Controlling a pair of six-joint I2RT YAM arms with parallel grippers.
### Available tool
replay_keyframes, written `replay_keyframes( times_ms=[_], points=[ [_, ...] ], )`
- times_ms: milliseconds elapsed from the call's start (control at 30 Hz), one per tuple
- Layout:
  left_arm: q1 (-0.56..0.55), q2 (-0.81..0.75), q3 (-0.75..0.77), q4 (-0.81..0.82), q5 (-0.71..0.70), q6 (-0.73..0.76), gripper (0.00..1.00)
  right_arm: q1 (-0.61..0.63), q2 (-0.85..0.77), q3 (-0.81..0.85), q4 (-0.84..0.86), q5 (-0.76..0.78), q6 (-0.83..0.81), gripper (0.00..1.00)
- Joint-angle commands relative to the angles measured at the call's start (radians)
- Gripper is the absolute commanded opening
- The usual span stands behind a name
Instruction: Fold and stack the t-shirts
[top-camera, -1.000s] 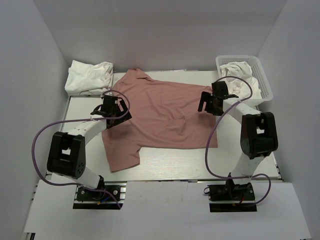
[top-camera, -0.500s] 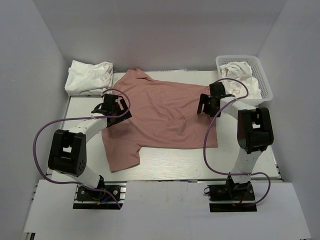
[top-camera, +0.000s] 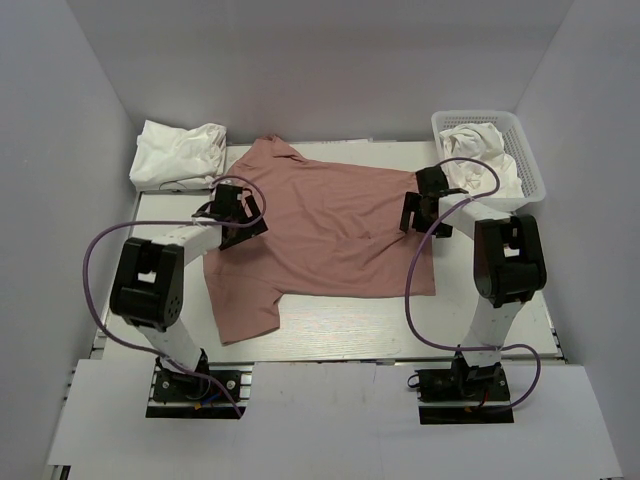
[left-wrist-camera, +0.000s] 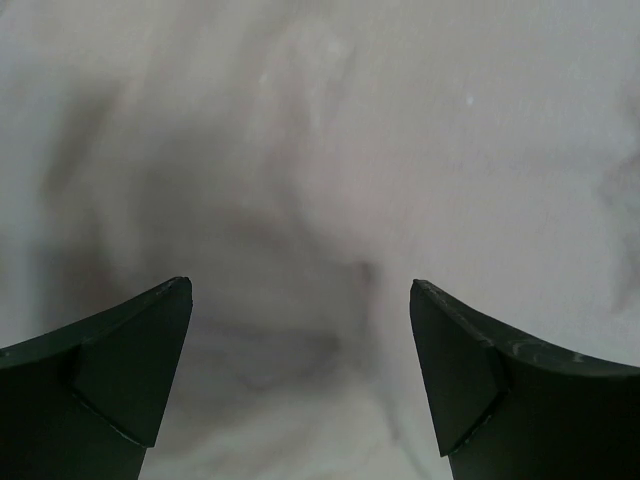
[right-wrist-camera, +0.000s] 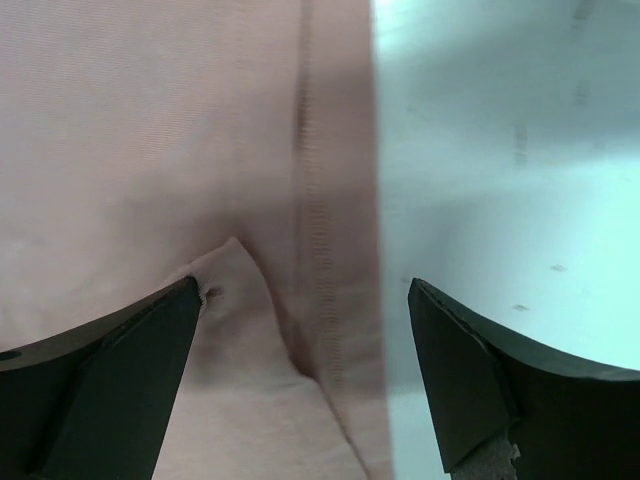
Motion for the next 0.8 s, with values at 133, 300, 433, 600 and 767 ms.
replay_keyframes(
  times_ms=[133,300,433,600,767],
  points=[
    [0.003,0.160,0.102,0.036,0.034,0.015,1.00,0.011,0.016,0.038,-0.111,0.387,-0.012,0.90],
    [0.012,0.208,0.114,-0.001,0.034,0.006,1.00,0.000,0.009,0.037,-0.087,0.428,-0.007,0.90],
    [0.022,0.208,0.096,-0.001,0.034,0.006,1.00,-0.020,-0.010,0.050,-0.087,0.383,-0.006,0.90],
    [0.031,0.197,0.096,0.009,0.068,0.006,1.00,-0.047,-0.086,0.012,-0.074,0.317,-0.001,0.90],
    [0.031,0.186,0.096,0.027,0.128,0.024,1.00,-0.037,-0.174,-0.029,-0.027,0.093,-0.082,0.90]
  ],
)
